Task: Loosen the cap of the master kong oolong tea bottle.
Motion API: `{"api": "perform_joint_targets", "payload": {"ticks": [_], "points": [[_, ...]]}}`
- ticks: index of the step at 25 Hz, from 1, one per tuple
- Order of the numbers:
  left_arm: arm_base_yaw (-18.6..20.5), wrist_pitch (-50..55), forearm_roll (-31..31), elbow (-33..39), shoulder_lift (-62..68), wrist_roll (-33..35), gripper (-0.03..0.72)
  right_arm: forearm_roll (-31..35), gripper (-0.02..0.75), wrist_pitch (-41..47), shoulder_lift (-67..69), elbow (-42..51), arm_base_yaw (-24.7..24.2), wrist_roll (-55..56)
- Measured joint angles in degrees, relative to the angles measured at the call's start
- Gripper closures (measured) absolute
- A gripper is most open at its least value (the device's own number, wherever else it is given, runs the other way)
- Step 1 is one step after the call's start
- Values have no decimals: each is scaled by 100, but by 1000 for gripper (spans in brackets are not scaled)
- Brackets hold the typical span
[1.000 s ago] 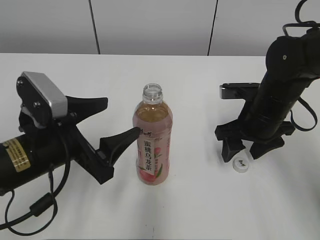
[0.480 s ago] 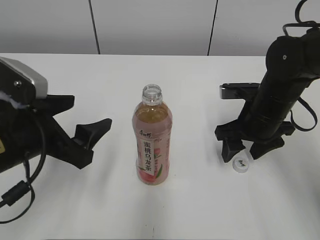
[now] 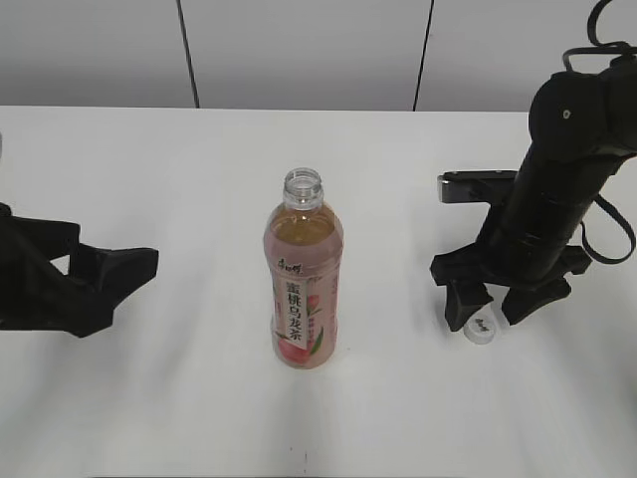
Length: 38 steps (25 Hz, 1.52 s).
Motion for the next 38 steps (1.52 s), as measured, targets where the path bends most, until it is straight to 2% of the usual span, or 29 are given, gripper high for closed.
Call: {"api": "perform_joint_targets", "payload": {"ticks": [4,7,10,12,17,22,30,35,38], "points": [[13,1634,-2,-723,-373,0,155,0,195,-3,0,0,0,-75],[92,2972,-13,-1517,-485,0,159,5,195,104,-65,0,0,-182],[267,3982,-13,-2101,-684,-32,162,-2,195,117,-362,0,0,-294],[498,4441,-13,-2216,-909,-138,165,-19,195,87,-649,0,0,-330],[1096,5661,51,-2243,-1939,-236,166,-108,195,217,-1475,4,0,-353],[1425,6430,387,-2243,-2973,-236,174,-133,195,967,-2277,16,0,-353],[1484,7036,628,-2197,-4195,-236,190,-126,214,1449,-3722,1137,0,17],[1484,6941,630,-1492,-4563,-236,191,-126,216,1575,-5015,1966,0,87],[1484,6823,630,-1307,-4794,-236,191,-196,216,1594,-5919,2319,0,106]]}}
